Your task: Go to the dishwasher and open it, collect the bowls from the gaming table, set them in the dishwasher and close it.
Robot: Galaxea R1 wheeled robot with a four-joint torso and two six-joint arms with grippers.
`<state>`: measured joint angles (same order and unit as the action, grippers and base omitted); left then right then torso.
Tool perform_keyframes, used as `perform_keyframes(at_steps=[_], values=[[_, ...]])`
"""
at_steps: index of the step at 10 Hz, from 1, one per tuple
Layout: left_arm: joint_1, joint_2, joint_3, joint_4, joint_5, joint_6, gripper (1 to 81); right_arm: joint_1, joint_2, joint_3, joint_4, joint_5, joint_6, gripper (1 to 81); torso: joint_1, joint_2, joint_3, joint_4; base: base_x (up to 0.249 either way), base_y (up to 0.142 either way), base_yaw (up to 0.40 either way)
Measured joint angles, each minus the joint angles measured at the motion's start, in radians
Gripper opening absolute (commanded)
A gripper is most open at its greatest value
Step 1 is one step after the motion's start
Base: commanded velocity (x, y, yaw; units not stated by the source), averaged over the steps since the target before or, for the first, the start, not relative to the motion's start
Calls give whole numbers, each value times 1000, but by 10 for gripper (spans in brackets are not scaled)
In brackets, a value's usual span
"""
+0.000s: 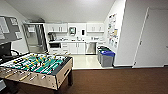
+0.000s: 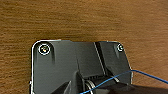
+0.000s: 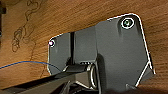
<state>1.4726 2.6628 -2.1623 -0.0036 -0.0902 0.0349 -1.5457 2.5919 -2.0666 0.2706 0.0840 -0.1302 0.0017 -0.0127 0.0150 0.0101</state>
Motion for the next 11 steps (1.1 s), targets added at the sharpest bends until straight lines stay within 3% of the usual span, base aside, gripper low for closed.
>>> perform_keyframes(at_steps=[11], values=[[16,7,0,1,-4,0,811,0,13,-3,-25,1,0,811,-2,0,0,0,131,0,0]])
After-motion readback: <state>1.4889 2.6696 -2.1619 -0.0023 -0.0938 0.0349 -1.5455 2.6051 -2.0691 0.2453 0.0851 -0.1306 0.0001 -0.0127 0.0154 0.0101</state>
